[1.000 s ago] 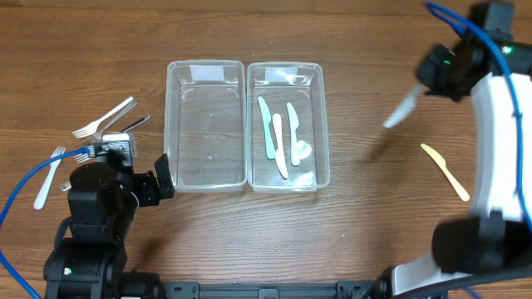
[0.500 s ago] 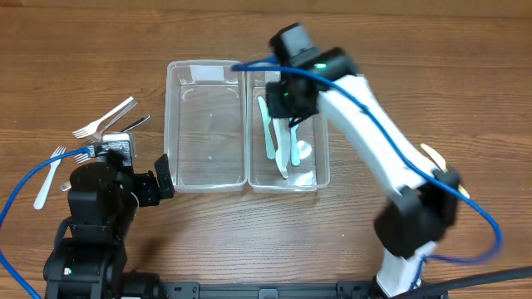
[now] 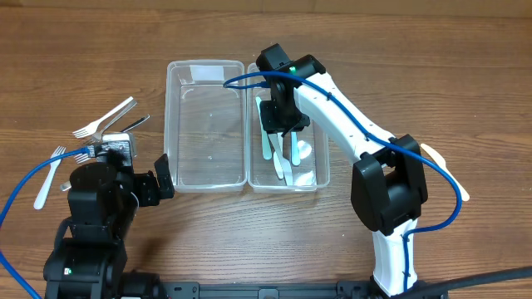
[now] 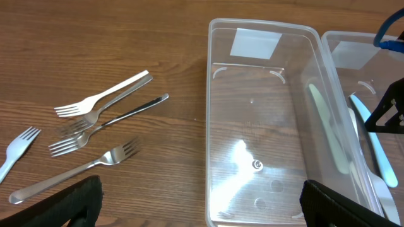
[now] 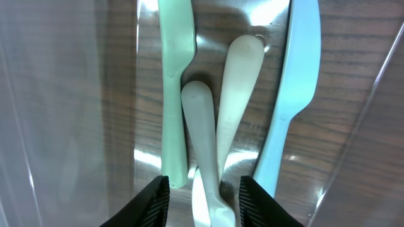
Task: Pack container
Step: 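Carry the light-blue knife into the right container and release, then move the right gripper back toward the yellow plastic knife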
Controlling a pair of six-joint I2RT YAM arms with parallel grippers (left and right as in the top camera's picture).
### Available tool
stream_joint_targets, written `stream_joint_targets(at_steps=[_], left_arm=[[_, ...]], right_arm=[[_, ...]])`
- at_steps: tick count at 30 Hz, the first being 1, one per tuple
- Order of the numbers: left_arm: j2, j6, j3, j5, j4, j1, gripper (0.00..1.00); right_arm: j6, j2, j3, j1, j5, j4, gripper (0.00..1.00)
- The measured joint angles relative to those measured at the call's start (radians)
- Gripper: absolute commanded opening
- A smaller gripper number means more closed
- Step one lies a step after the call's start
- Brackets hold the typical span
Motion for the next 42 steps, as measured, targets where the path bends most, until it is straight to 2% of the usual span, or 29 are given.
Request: stream_joint_targets(at_steps=[7,10,12,14,17,20,22,28,31,37,42], left_arm=[[0.0,0.0,0.0,0.0,0.0,0.0,1.0],[0.0,0.0,0.0,0.0,0.0,0.0,1.0],[0.0,0.0,0.0,0.0,0.0,0.0,1.0],[0.0,0.0,0.0,0.0,0.0,0.0,1.0],[0.0,0.0,0.0,0.0,0.0,0.0,1.0],[0.0,0.0,0.0,0.0,0.0,0.0,1.0],[0.0,0.0,0.0,0.0,0.0,0.0,1.0],[0.0,0.0,0.0,0.003,-0.001,0.0,1.0],[0.0,0.0,0.0,0.003,-0.006,0.0,1.0],[0.0,0.0,0.0,0.003,-0.006,0.0,1.0],[0.0,0.0,0.0,0.003,-0.007,0.0,1.0]], right_arm=[[0.011,-0.114,0.048,-0.035,0.015,-0.02,0.4],[0.107,-0.241,0.093,-0.116,0.036,-0.022,0.4],[0.245,-0.358,0.123,-0.231,0.052,-0.063,0.4],[0.396,-0.455,0.14,-0.374,0.066,-0.128,0.75],[0.599,-0.525,0.153,-0.579,0.094,-0.211,1.0],[0.767,-0.513,0.135,-0.729,0.1,-0.23,1.0],[0.826,-0.496,0.106,-0.785,0.098,-0.224,1.0],[1.075,-0.485,-0.076,-0.981,0.051,-0.174,0.99],[1.138,-0.484,-0.198,-1.061,0.013,-0.054,0.99],[1.19,-0.484,-0.412,-1.133,-0.011,0.11,0.95],[1.246,-0.484,-0.6,-1.177,-0.014,0.208,0.85]])
